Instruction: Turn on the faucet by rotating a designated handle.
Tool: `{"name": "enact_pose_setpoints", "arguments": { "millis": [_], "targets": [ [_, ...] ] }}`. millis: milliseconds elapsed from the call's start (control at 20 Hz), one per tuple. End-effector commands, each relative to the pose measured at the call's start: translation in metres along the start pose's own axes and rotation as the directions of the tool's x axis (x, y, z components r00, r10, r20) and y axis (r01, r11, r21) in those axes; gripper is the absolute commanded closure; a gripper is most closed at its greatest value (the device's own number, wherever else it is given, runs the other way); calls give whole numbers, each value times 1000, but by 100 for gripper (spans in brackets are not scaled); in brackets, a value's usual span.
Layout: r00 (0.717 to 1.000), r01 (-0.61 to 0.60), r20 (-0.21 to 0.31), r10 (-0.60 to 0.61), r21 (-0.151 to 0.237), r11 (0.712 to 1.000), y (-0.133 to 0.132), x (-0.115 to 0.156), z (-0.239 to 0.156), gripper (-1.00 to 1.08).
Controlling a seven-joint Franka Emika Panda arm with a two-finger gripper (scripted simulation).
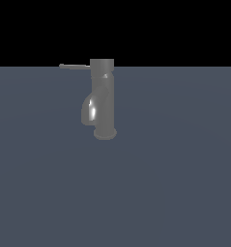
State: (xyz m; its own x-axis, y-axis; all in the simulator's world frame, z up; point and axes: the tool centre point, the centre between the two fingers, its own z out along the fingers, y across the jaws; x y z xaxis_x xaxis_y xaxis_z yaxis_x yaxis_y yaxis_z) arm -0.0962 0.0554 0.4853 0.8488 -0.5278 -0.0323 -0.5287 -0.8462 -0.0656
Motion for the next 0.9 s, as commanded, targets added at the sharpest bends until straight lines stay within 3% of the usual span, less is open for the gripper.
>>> {"name": "enact_pose_setpoints", "arguments": {
  "millis": [0, 400, 850],
  "targets": [
    [998, -62, 3, 62, 1, 998, -12, 10, 6, 108],
    [968, -252, 9, 252, -2, 968, -48, 42, 30, 108],
    [891, -454, 5, 455, -12, 891, -89, 73, 66, 108]
  ]
}}
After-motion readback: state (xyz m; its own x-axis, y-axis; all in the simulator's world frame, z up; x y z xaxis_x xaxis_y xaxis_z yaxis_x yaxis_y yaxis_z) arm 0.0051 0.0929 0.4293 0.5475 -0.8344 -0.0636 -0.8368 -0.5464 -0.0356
